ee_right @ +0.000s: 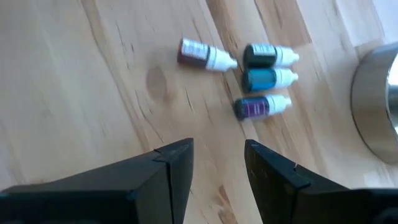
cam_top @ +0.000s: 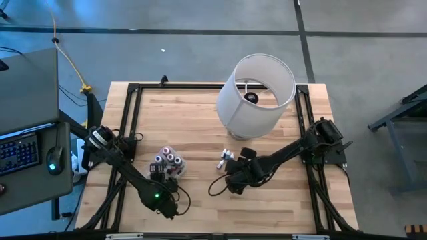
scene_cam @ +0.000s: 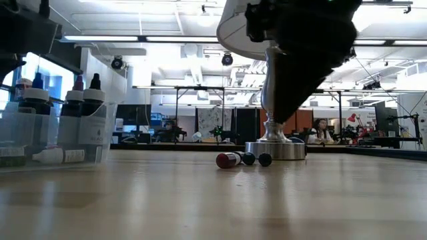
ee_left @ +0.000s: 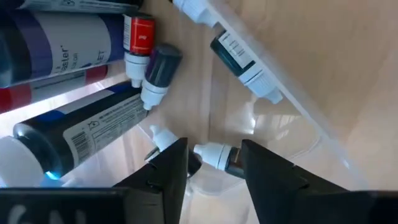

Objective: Pick & Place food coloring
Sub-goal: Put the red food coloring bottle into the transparent bin

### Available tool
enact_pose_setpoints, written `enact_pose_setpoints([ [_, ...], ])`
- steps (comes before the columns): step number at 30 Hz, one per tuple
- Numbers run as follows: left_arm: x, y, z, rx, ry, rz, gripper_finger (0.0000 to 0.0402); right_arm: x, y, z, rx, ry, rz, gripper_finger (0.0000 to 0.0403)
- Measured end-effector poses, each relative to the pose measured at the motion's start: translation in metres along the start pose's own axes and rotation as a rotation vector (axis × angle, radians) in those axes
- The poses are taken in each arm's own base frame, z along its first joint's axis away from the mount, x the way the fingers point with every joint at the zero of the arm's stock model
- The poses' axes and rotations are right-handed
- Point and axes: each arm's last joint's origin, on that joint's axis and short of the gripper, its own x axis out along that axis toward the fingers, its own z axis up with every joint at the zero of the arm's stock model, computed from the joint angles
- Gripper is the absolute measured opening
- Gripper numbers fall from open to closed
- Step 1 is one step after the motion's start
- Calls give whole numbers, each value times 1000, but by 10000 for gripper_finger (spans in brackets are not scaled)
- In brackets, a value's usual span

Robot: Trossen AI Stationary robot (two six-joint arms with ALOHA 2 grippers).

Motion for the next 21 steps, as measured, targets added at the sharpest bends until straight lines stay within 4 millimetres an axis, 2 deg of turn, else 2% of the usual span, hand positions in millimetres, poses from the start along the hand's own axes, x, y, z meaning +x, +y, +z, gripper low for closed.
enact_pose_setpoints([
  [4,-2,3,4,36,44,-33,156,2,0,7,-2,-35,23,138],
  [7,-10,11,13,-15,57,-29,157,3,-2,13,-66,-74,26,138],
  [12,-35,32,19,-76,118,72,157,6,-5,22,-193,-117,43,138],
  [15,-47,40,18,-99,15,132,157,8,-6,24,-266,-95,84,138],
  [17,-64,49,3,-109,-72,112,157,8,-7,24,-303,-84,104,138],
  [19,-83,60,-15,-190,-152,86,157,8,-6,24,-319,-72,123,138],
  [21,-90,66,-32,-214,-238,66,157,9,-6,23,-353,-60,147,138],
])
